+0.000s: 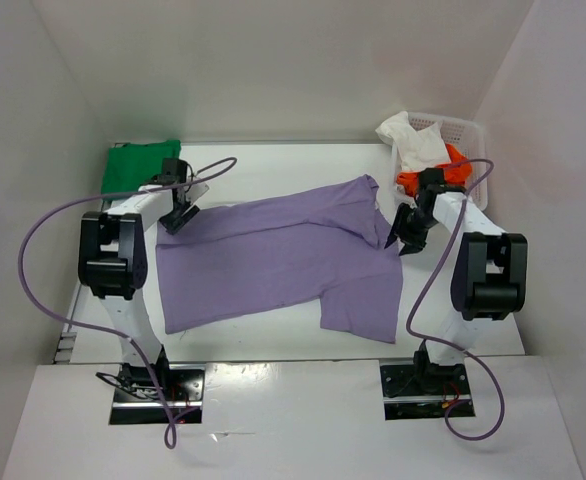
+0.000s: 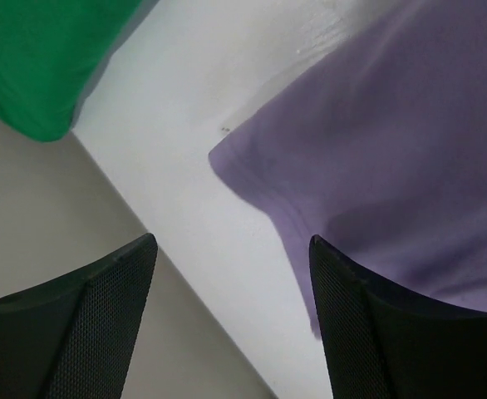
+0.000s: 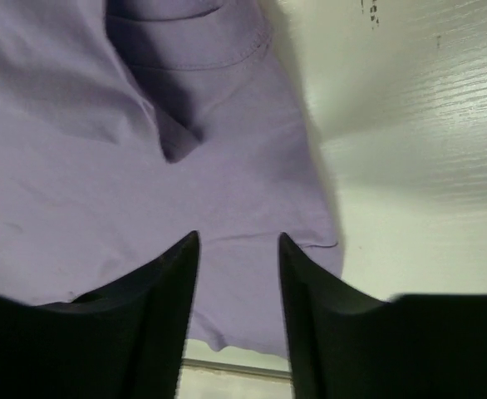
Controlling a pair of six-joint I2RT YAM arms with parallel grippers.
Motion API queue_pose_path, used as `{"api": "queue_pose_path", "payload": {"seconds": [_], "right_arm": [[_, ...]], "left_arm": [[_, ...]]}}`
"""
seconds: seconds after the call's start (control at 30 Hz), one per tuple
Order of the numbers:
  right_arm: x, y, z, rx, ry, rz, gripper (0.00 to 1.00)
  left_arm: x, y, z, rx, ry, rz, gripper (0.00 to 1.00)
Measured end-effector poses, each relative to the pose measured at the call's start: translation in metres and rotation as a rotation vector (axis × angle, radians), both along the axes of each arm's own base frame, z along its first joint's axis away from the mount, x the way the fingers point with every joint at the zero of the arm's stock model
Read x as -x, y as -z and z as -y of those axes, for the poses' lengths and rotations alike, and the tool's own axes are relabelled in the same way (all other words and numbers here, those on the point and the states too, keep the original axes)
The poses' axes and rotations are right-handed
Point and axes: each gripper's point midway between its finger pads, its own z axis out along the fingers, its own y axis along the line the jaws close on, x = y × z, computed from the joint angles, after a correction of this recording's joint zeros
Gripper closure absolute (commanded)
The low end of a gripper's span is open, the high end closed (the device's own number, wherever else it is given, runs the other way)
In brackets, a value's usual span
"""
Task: Fold and stack the t-shirts
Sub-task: Fold the flattened tshirt in 1/3 of the way
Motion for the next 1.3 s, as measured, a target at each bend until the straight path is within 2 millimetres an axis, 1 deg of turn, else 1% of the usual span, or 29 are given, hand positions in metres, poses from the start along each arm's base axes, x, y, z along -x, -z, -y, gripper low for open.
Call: {"api": "queue_pose_path", "payload": {"seconds": [0.07, 0.1, 0.17, 0.2, 0.23, 0.27, 0.3, 0.33, 0.37, 0.4, 0.43, 0.53, 0.57, 0.6, 0.73, 0.83, 0.9, 0.97, 1.03, 1.13, 1.17, 1.2, 1.23, 1.27, 1.3], "right_arm": [[0.000, 0.005, 0.001, 0.003, 0.009, 0.003, 0.40], [0.000, 0.008, 0.001, 0.003, 0.012, 0.005, 0.34], [0.003, 0.013, 0.001, 0.002, 0.022, -0.002, 0.32], [0.004, 0.015, 0.001, 0.002, 0.025, -0.003, 0.32], [0.004, 0.016, 0.002, 0.002, 0.028, -0.003, 0.32], [0.004, 0.017, 0.002, 0.002, 0.032, -0.002, 0.32], [0.004, 0.019, 0.002, 0.003, 0.035, -0.002, 0.32], [0.004, 0.020, 0.003, 0.006, 0.037, -0.003, 0.32], [0.003, 0.021, 0.003, 0.008, 0.041, -0.004, 0.35], [0.003, 0.024, 0.004, 0.012, 0.044, -0.006, 0.39], [0.001, 0.026, 0.004, 0.014, 0.047, -0.007, 0.54], [0.002, 0.036, 0.007, 0.025, 0.058, -0.025, 0.86], [0.002, 0.038, 0.007, 0.026, 0.060, -0.026, 1.00], [0.003, 0.039, 0.008, 0.027, 0.065, -0.031, 1.00], [0.013, 0.050, 0.014, 0.025, 0.092, -0.066, 1.00], [0.018, 0.054, 0.017, 0.014, 0.111, -0.085, 1.00], [0.019, 0.054, 0.018, 0.004, 0.121, -0.085, 1.00], [0.022, 0.053, 0.019, 0.001, 0.128, -0.088, 1.00], [0.024, 0.053, 0.021, 0.007, 0.131, -0.090, 0.91], [0.025, 0.051, 0.025, 0.027, 0.133, -0.085, 0.82], [0.025, 0.049, 0.026, 0.037, 0.133, -0.079, 0.78], [0.024, 0.045, 0.028, 0.049, 0.130, -0.067, 0.68], [0.023, 0.040, 0.029, 0.063, 0.123, -0.048, 0.63], [0.021, 0.033, 0.030, 0.076, 0.122, -0.023, 0.58], [0.019, 0.027, 0.030, 0.092, 0.115, 0.001, 0.53]], "left_arm": [[-0.001, 0.012, -0.002, 0.008, -0.021, -0.007, 0.18], [-0.001, 0.017, -0.004, 0.010, -0.030, -0.013, 0.18], [-0.001, 0.027, -0.008, 0.008, -0.042, -0.027, 0.19], [-0.002, 0.026, -0.009, 0.004, -0.046, -0.022, 0.23], [-0.003, 0.027, -0.008, 0.009, -0.046, -0.018, 0.28], [-0.003, 0.028, -0.008, 0.014, -0.047, -0.017, 0.38], [-0.003, 0.030, -0.007, 0.021, -0.052, -0.017, 0.44], [-0.004, 0.032, -0.006, 0.024, -0.056, -0.018, 0.53], [-0.004, 0.035, -0.005, 0.029, -0.056, -0.019, 0.67], [-0.005, 0.038, -0.005, 0.030, -0.055, -0.021, 0.80], [-0.006, 0.040, -0.005, 0.031, -0.051, -0.023, 0.83], [-0.008, 0.043, -0.006, 0.020, -0.052, -0.018, 0.83], [-0.009, 0.043, -0.006, 0.020, -0.051, -0.013, 0.83], [-0.011, 0.042, -0.007, 0.018, -0.050, -0.009, 0.83], [-0.018, 0.041, -0.001, 0.005, -0.019, 0.008, 0.83], [-0.026, 0.039, 0.011, 0.002, 0.011, 0.030, 0.83], [-0.036, 0.036, 0.021, 0.000, 0.033, 0.049, 0.84], [-0.052, 0.032, 0.027, -0.008, 0.049, 0.077, 0.84], [-0.071, 0.027, 0.033, -0.016, 0.061, 0.110, 0.84], [-0.095, 0.019, 0.031, -0.031, 0.050, 0.161, 0.84], [-0.100, 0.015, 0.031, -0.035, 0.046, 0.174, 0.84], [-0.104, 0.012, 0.029, -0.042, 0.040, 0.186, 0.82], [-0.107, 0.009, 0.028, -0.048, 0.035, 0.195, 0.76], [-0.109, 0.006, 0.028, -0.052, 0.032, 0.203, 0.76], [-0.110, 0.006, 0.027, -0.052, 0.028, 0.208, 0.66]]}}
